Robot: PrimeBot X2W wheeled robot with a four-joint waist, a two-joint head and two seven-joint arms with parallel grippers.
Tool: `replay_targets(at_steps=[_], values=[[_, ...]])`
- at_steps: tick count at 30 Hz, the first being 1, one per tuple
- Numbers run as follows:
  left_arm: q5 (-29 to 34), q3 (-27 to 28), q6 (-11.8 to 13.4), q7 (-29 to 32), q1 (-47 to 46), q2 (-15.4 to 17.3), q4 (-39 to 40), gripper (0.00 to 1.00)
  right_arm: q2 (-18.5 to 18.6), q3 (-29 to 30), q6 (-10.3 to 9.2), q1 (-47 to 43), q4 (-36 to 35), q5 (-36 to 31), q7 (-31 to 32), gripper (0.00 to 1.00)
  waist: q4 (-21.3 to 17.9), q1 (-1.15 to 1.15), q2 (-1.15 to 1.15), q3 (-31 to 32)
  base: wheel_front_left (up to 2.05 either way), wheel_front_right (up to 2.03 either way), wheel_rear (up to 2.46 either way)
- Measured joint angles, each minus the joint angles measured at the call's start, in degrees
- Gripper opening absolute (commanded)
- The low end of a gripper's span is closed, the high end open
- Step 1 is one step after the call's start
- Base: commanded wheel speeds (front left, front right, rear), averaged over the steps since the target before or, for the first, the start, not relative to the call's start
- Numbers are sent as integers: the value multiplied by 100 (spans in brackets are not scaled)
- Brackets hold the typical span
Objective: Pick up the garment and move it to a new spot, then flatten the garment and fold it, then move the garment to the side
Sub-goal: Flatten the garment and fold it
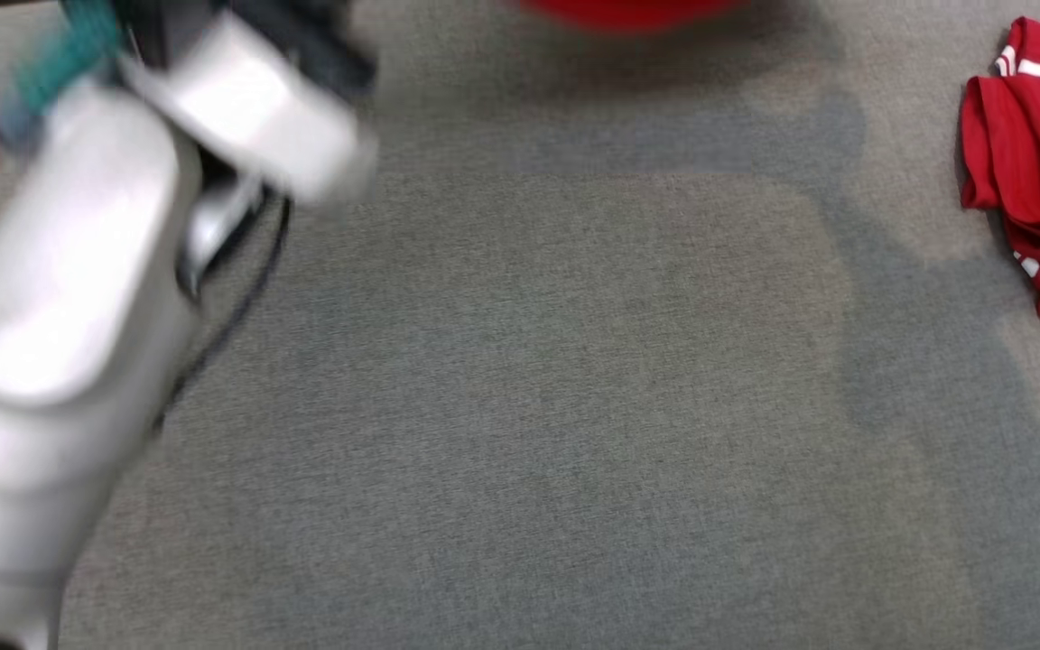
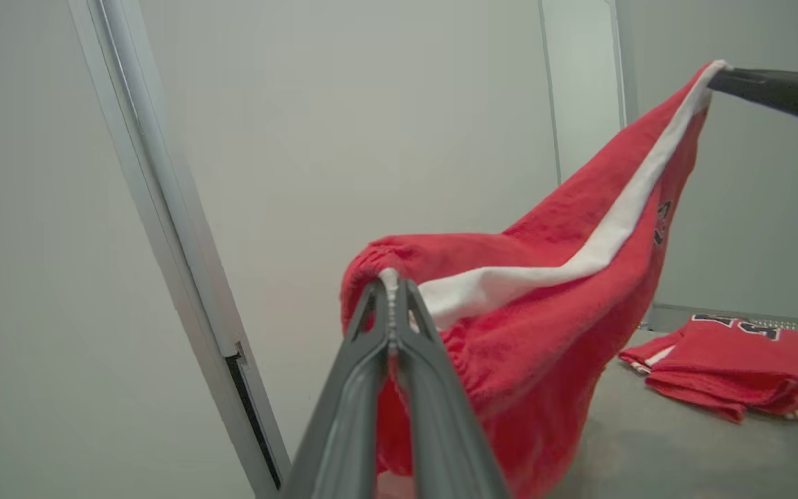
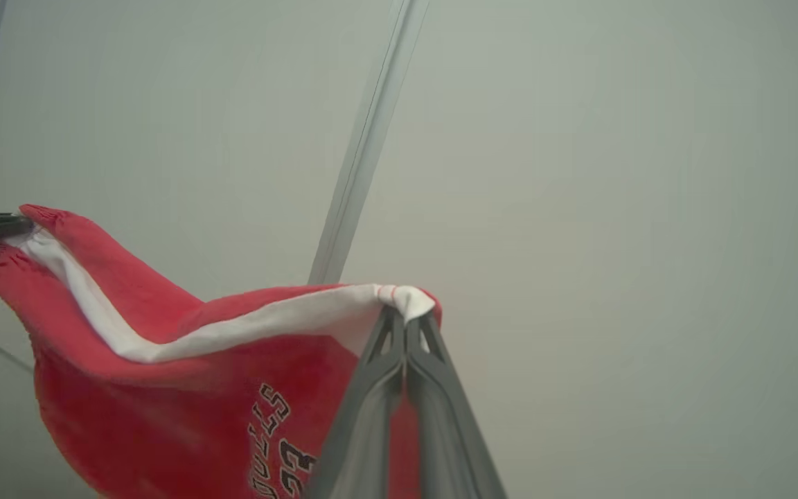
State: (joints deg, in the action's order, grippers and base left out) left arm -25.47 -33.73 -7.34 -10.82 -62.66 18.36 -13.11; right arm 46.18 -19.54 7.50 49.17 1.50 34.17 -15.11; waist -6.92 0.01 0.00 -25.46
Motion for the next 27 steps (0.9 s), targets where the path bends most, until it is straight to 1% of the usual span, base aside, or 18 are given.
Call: replay_targets(at_steps=[2,4,6,7,10,12,15,19,24,27], values=[[-43,-226,0,-157,654,238,154,0,41,37,0,-714,-86,74,0,0,67,0,0,62,0,0,0],[-124,-417,-1,-261,1376,436,366,0,31,231,0,-1541,-133,118,0,0,148,0,0,116,0,0,0],[-250,-472,31,-325,2136,565,559,0,-93,405,0,-2454,-257,282,0,0,231,0,0,173,0,0,0],[-255,-527,36,-338,2505,681,700,0,-185,442,0,-2966,-318,404,0,0,267,0,0,203,0,0,0],[-426,-528,208,-386,3552,942,1176,0,-371,408,0,-4359,-552,882,8,0,344,0,0,273,0,0,0],[-555,-502,326,-392,4166,1085,1445,0,-425,358,1,-5029,-775,1221,97,0,369,0,0,309,0,0,0],[-577,-571,420,-396,4873,1347,1807,0,-319,349,1,-5648,-1006,1625,287,0,369,0,0,374,0,0,0],[-577,-592,575,-400,5411,1603,2198,0,-86,465,1,-6147,-1351,2171,536,0,372,0,0,480,0,0,0],[-624,-587,845,-109,5842,1938,2785,0,194,790,1,-6701,-1722,2421,793,0,431,0,0,629,0,0,0],[-639,-610,948,120,6026,2139,3109,0,230,942,1,-6952,-1923,2479,1034,0,492,0,0,716,0,0,0]])
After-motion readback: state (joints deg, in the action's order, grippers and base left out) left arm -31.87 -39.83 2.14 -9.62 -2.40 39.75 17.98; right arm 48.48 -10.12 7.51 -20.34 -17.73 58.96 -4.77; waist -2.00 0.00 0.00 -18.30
